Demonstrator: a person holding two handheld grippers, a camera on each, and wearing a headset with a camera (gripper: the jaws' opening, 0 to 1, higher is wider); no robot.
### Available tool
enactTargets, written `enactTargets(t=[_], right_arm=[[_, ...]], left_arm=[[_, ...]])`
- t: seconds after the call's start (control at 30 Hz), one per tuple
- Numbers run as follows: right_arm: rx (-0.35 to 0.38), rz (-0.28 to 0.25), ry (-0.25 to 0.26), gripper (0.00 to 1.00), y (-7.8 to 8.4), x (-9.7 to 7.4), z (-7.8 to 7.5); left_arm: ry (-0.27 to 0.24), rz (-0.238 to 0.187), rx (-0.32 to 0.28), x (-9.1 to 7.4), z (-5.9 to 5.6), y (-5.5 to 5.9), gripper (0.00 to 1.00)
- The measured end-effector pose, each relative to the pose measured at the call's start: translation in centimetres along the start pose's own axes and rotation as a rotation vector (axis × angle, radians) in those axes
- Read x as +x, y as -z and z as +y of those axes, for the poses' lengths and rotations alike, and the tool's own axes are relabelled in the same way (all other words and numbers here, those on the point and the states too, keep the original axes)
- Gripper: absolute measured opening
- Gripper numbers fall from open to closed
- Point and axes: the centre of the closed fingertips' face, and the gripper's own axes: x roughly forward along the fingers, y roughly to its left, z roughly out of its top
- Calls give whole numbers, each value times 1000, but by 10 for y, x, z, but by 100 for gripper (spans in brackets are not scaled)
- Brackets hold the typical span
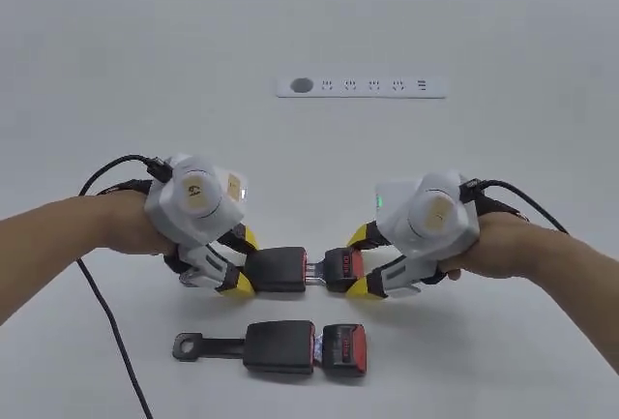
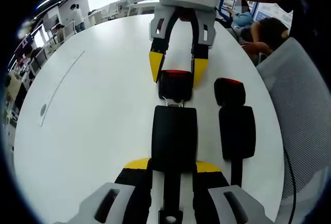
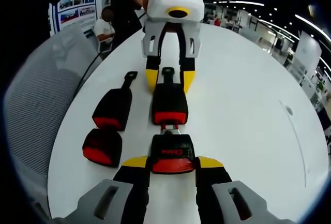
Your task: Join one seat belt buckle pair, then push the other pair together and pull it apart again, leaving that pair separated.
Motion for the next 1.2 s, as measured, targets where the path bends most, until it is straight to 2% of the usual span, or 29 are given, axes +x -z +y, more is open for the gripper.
enactTargets(t=[0.6, 0.93, 1.2], right_arm=[[18, 6, 9, 30, 0, 2, 0], [18, 23, 8, 29, 0, 2, 1], [33, 31, 9, 29, -1, 2, 2]], left_arm=[[-6, -6, -2, 0, -1, 0, 30], [-8, 2, 15, -1, -6, -6, 29], [-10, -4, 8, 0, -4, -5, 29]])
